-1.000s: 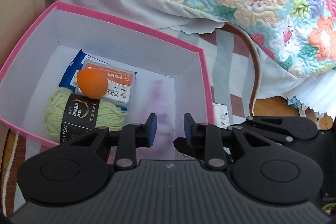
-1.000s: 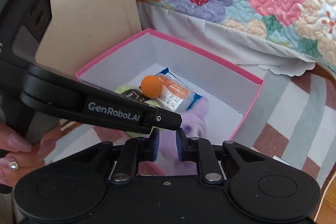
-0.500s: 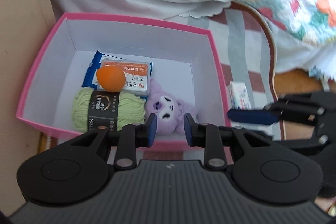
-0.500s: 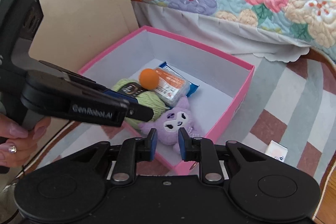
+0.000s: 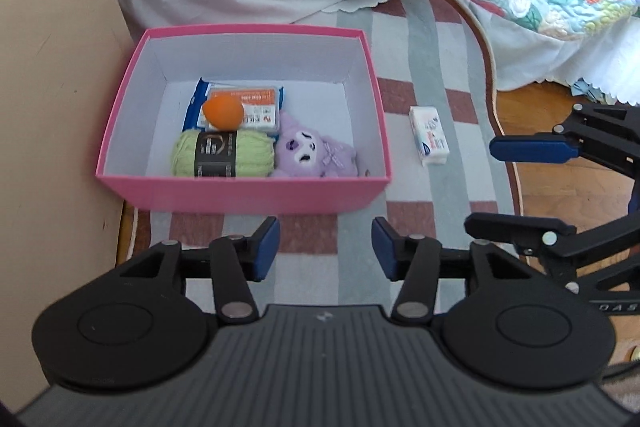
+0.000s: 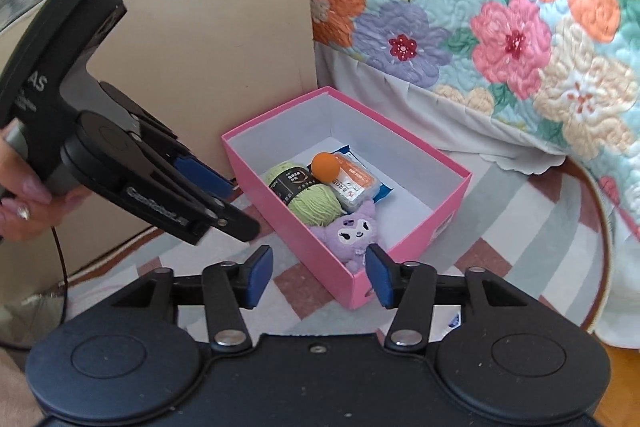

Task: Organize objects
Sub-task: 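Lower the plush into the pink box and open the right tool, then move the right tool to the white tissue packet on the rug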

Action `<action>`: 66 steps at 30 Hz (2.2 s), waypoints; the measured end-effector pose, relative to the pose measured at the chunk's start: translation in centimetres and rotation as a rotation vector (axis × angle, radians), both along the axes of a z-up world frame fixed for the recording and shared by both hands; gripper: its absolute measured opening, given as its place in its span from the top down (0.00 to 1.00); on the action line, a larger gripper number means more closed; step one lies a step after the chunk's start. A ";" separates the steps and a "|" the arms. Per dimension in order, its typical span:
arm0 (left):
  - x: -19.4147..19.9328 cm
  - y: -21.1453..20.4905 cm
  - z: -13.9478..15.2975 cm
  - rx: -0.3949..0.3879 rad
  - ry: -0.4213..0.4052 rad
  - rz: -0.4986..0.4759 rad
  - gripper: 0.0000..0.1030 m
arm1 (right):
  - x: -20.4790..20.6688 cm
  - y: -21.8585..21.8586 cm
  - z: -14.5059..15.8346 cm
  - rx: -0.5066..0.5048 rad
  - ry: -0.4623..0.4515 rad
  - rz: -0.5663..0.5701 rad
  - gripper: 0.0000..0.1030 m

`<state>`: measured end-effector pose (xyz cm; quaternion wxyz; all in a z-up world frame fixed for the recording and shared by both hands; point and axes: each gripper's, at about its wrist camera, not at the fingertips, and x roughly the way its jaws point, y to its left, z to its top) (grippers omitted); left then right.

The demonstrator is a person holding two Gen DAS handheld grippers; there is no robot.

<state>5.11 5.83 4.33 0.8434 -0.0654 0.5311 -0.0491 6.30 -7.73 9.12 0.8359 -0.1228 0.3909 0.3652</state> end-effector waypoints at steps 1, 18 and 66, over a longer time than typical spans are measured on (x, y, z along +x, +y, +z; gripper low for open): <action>-0.2 -0.1 0.1 0.005 0.002 0.003 0.47 | -0.3 -0.3 0.0 -0.005 0.007 0.012 0.43; -2.6 -3.3 0.0 0.022 0.060 -0.062 0.37 | -4.0 -4.3 0.1 -0.104 -0.007 0.034 0.36; 15.8 -20.2 -8.0 -0.133 -0.007 -0.202 0.20 | 4.2 -12.6 -18.5 0.137 -0.075 -0.476 0.12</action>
